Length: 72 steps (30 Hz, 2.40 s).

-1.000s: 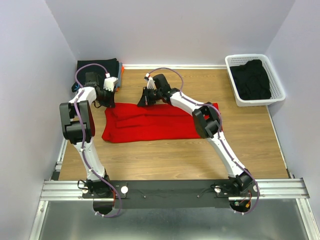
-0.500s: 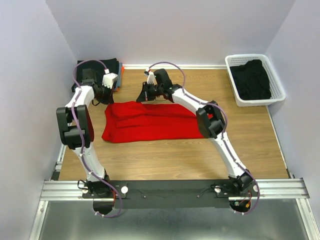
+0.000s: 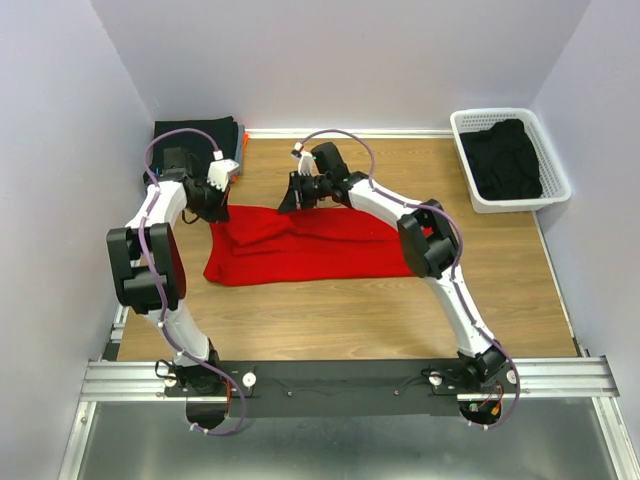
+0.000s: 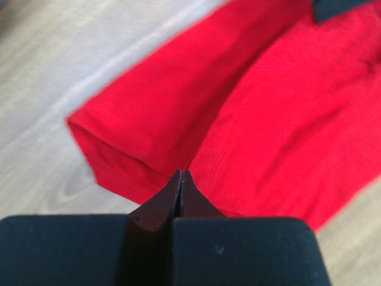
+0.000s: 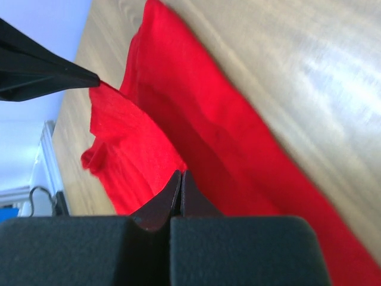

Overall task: Fold and stack the t-shirts
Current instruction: Fold the tshirt

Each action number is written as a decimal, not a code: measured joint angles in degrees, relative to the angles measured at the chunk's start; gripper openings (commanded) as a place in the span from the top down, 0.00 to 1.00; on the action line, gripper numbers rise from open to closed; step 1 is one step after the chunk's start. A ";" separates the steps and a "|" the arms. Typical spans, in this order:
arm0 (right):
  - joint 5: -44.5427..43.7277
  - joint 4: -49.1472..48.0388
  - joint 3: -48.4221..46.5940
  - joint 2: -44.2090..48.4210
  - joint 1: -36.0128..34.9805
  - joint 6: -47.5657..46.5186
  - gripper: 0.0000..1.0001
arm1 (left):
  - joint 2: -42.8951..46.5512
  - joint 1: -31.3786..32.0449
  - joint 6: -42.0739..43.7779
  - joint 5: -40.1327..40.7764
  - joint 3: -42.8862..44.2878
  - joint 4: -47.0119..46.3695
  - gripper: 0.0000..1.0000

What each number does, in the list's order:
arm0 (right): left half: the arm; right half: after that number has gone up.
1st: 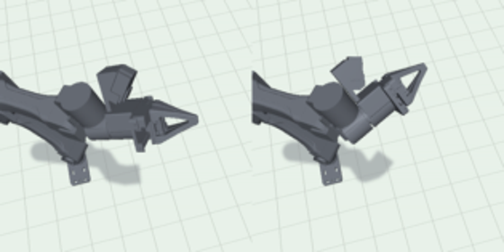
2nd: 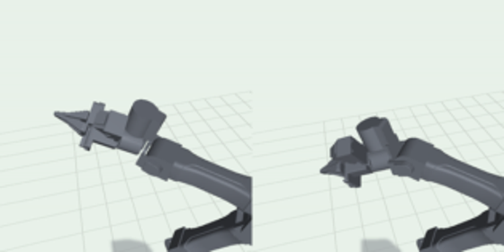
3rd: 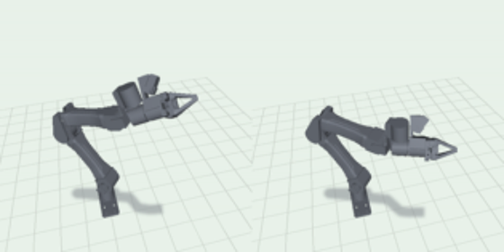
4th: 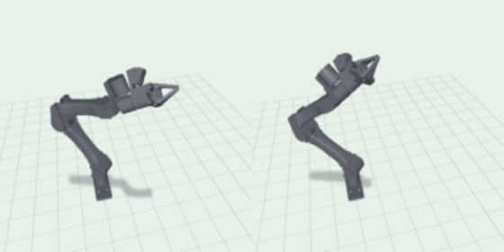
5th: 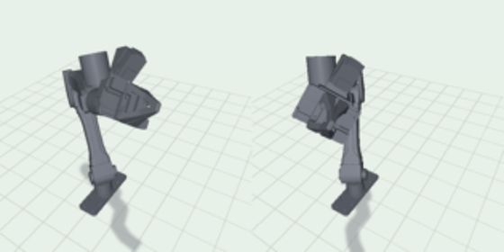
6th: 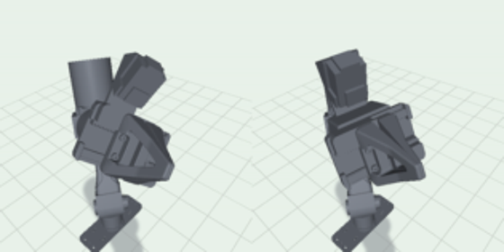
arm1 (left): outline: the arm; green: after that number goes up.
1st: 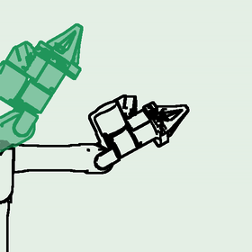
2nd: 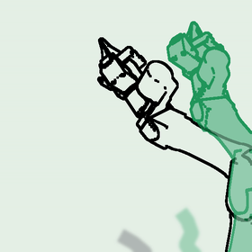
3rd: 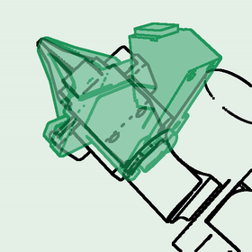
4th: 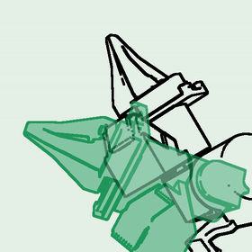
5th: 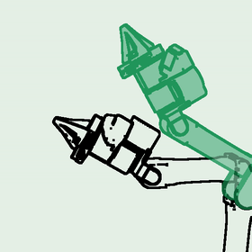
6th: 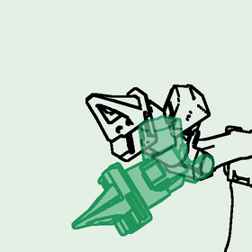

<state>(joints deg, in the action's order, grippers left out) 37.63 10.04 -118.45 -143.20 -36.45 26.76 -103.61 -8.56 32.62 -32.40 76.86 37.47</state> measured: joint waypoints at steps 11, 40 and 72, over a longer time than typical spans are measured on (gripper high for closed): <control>2.60 -0.13 10.43 7.34 -0.37 -0.26 0.99 | 6.34 0.02 6.69 -4.37 -8.68 4.48 1.00; 0.72 0.15 17.73 8.63 -2.12 -2.45 0.43 | -0.39 0.81 5.68 -5.27 -5.01 2.34 0.76; -30.49 26.71 33.18 25.42 16.68 -46.75 0.68 | 0.66 18.95 -9.11 16.24 -10.05 -5.22 0.96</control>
<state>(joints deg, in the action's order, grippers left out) 7.14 36.75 -85.27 -117.78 -19.77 -19.99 -102.96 10.39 23.51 -16.16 66.81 32.25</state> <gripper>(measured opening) 0.341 0.058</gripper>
